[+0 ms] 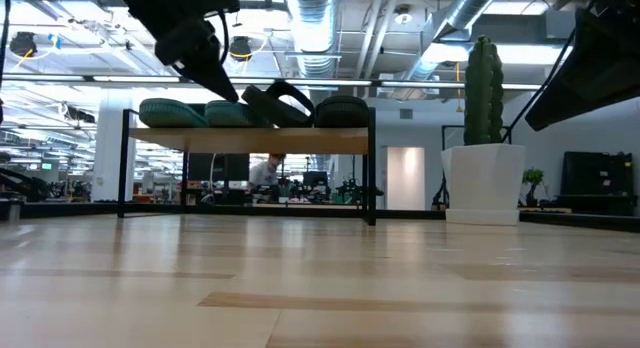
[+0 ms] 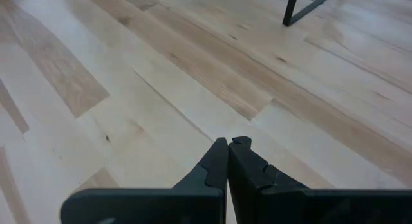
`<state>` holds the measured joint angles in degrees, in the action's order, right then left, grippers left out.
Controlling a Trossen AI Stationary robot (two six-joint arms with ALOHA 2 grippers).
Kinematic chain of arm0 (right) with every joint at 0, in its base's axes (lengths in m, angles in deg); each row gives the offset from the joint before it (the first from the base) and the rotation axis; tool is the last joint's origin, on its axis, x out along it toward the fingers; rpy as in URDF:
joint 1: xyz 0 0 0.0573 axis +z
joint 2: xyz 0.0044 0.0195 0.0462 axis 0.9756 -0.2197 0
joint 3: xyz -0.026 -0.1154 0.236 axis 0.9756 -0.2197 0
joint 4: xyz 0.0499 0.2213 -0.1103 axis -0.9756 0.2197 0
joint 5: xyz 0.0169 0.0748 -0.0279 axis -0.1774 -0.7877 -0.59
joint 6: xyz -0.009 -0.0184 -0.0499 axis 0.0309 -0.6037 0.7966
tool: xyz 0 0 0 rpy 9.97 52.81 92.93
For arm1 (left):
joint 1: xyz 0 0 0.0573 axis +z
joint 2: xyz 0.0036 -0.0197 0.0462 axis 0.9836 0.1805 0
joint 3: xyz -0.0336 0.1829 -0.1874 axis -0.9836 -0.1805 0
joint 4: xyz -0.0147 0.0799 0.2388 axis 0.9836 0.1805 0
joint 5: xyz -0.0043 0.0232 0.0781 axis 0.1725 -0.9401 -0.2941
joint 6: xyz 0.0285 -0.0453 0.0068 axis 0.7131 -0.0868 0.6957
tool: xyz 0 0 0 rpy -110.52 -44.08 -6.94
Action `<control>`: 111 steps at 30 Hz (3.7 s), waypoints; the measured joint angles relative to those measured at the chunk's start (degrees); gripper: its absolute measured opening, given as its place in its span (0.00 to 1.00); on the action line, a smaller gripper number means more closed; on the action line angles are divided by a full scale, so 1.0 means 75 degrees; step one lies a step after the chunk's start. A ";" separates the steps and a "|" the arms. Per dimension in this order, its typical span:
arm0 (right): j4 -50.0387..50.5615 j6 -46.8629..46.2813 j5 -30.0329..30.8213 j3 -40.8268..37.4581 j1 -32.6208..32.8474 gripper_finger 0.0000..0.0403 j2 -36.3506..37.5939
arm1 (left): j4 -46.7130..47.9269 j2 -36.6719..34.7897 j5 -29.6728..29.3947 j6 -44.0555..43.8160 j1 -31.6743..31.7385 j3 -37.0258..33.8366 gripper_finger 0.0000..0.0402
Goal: Pick and place slides into the shelf
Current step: Adjust the slides on the shelf
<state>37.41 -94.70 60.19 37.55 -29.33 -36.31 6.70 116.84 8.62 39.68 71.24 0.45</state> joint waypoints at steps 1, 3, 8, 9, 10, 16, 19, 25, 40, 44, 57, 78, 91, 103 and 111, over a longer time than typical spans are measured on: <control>0.0000 0.0000 -0.0002 0.0001 0.0002 0.00 0.0000 | -0.0053 0.0066 -0.0072 0.0042 0.0001 0.0000 0.00; -0.0009 0.0000 0.0001 0.0000 0.0002 0.00 0.0000 | -0.0021 0.0118 -0.0394 0.0142 0.0009 0.0000 0.00; -0.0056 0.0003 -0.0002 0.0003 0.0002 0.00 0.0000 | 0.0202 0.0056 -0.1019 0.0178 0.0009 0.0006 0.00; -0.0061 0.0006 -0.0002 0.0003 0.0002 0.00 0.0000 | 0.0283 0.0029 -0.1109 0.0173 0.0009 0.0006 0.00; -0.0063 0.0006 0.0000 0.0003 0.0002 0.00 0.0000 | 0.0368 0.0025 -0.1174 0.0151 0.0009 0.0012 0.00; -0.0090 0.0017 0.0001 0.0003 0.0002 0.00 0.0000 | 0.1472 0.0033 -0.1803 -0.0449 0.0009 0.0009 0.00; -0.0090 0.0020 0.0001 0.0003 0.0002 0.00 0.0000 | 0.1842 0.0033 -0.2189 -0.0678 0.0006 0.0009 0.00; -0.0093 0.0020 -0.0002 0.0003 0.0002 0.00 0.0000 | 0.2093 0.0033 -0.2332 -0.0912 -0.0025 0.0007 0.00; -0.0139 0.0020 -0.0002 0.0003 0.0002 0.00 0.0000 | 0.0087 0.0106 -0.1215 0.0578 -0.0137 -0.0002 0.00; -0.0165 0.0055 -0.0002 0.0003 0.0007 0.00 0.0000 | 0.0057 0.0243 -0.1208 0.0682 0.0077 -0.0009 0.00; -0.0277 0.0079 0.0001 0.0009 0.0104 0.00 0.0003 | 0.0366 0.0464 -0.1714 0.1017 0.0593 0.0000 0.00; -0.0283 0.0079 0.0001 0.0006 0.0101 0.00 0.0003 | 0.2351 0.0447 -0.2376 -0.0491 -0.0159 0.0129 0.00; -0.0221 0.0089 0.0004 0.0006 0.0083 0.00 0.0003 | 0.5260 0.0310 -0.4324 -0.0529 -0.0725 0.3746 0.00; -0.0229 0.0165 0.0028 0.0006 0.0038 0.00 0.0003 | 0.4569 0.0522 0.0739 0.1945 0.3652 0.7073 0.00; -0.0231 0.0545 -0.0026 0.0006 -0.0367 0.00 0.0003 | 0.5263 0.2369 0.3557 0.2844 0.6083 0.8766 0.00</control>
<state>35.68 -90.62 59.99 37.59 -32.09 -36.29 46.17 134.60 35.30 61.01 116.87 66.20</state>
